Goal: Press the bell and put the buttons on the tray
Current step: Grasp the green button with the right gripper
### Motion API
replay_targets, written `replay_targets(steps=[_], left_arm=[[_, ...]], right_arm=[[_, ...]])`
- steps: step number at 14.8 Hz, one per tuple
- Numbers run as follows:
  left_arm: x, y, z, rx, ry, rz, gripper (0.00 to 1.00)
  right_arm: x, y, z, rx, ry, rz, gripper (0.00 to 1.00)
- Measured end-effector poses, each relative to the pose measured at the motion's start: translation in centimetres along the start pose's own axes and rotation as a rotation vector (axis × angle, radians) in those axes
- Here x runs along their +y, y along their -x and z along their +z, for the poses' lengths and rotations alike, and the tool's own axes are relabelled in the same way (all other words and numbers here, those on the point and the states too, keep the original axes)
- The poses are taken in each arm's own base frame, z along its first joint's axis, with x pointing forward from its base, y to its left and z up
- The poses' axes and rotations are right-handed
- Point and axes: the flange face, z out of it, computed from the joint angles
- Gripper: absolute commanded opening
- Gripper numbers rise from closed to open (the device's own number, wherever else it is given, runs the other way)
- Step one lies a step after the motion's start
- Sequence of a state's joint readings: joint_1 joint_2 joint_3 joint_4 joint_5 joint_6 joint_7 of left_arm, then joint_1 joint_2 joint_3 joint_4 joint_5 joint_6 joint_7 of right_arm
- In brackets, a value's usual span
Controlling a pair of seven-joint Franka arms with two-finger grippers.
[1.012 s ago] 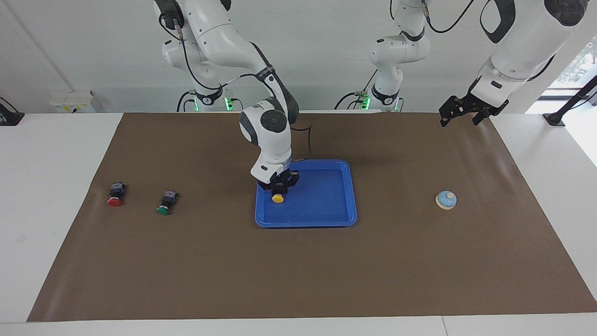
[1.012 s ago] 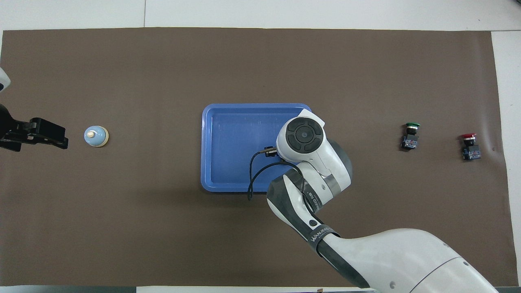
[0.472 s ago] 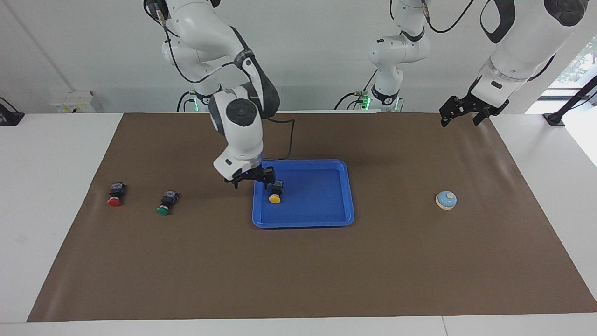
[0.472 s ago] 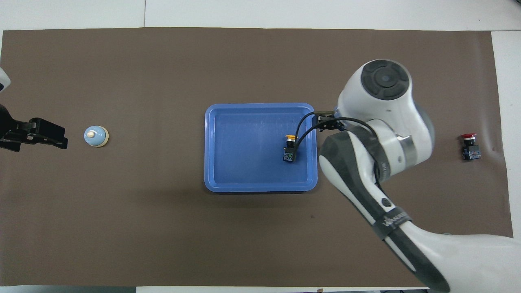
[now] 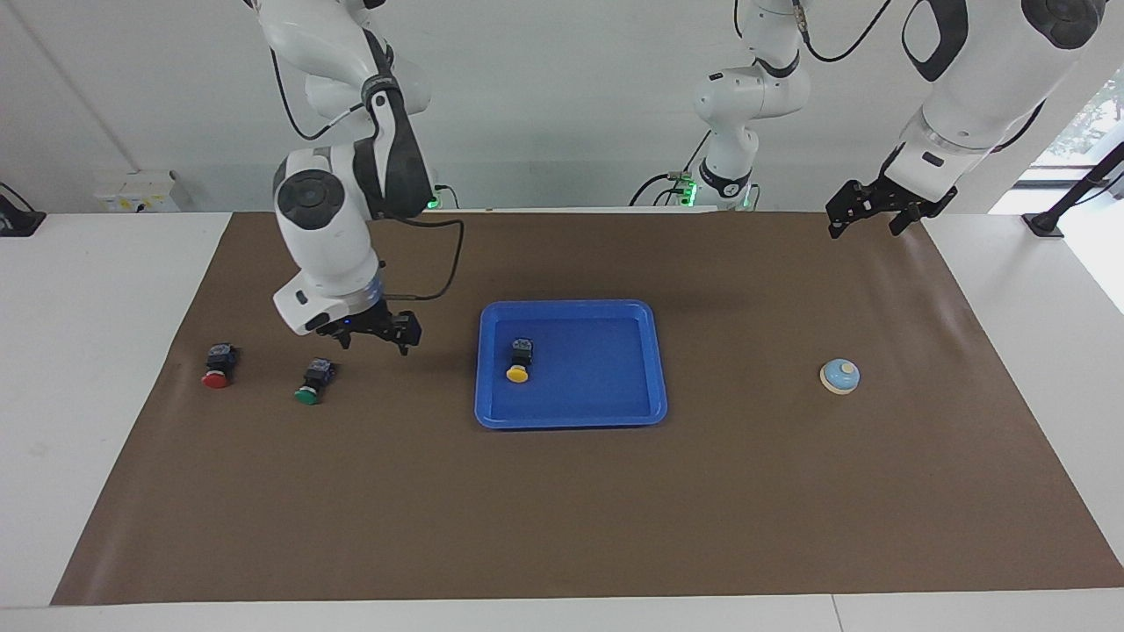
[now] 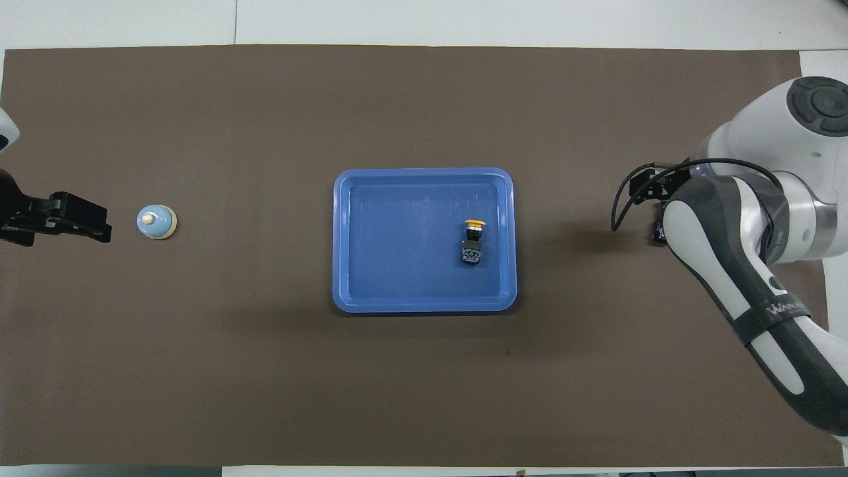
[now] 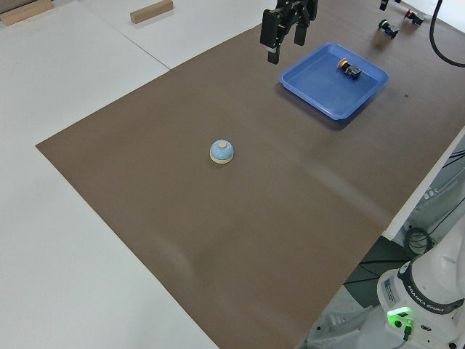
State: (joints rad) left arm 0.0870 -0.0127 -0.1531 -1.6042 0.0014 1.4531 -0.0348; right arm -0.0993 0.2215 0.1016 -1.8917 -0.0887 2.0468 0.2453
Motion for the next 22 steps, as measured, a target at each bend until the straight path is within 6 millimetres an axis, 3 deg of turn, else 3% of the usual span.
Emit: replay_targets(steps=[2, 4, 6, 8, 10, 11, 16, 18, 20, 22], left_arm=[[0.0, 0.0, 0.0, 0.0, 0.0, 0.0, 1.0], [0.0, 0.0, 0.0, 0.001, 0.0, 0.0, 1.0], [0.0, 0.0, -0.1, 0.001, 0.0, 0.0, 1.0], [0.0, 0.0, -0.1, 0.001, 0.0, -0.001, 1.0], [-0.4, 0.0, -0.1, 0.001, 0.0, -0.008, 1.0], [-0.6, 0.0, -0.1, 0.001, 0.001, -0.012, 1.0], [-1.0, 0.0, -0.1, 0.001, 0.002, -0.019, 1.0], [-1.0, 0.0, -0.1, 0.001, 0.002, -0.019, 1.0], [-1.0, 0.0, -0.1, 0.001, 0.002, -0.019, 1.0], [-1.0, 0.0, -0.1, 0.001, 0.002, -0.019, 1.0]], right_arm=[[2.4, 0.3, 2.9, 0.006, -0.007, 0.031, 1.0], [3.2, 1.0, 5.2, 0.014, -0.013, 0.042, 1.0], [3.4, 1.3, 6.7, 0.033, -0.021, 0.045, 0.93], [3.4, 1.5, 8.1, 0.059, -0.03, 0.045, 0.67], [3.5, 1.6, 9.3, 0.069, -0.036, 0.047, 0.19], [3.6, 1.6, 9.6, 0.069, -0.036, 0.048, 0.0], [3.1, 1.6, 9.6, 0.062, -0.036, 0.041, 0.0], [1.7, 1.5, 8.4, 0.029, -0.024, 0.015, 0.0], [-1.7, 1.1, 5.0, -0.009, -0.005, -0.004, 0.0], [-7.4, 1.4, 0.4, -0.031, 0.017, -0.007, 0.0]])
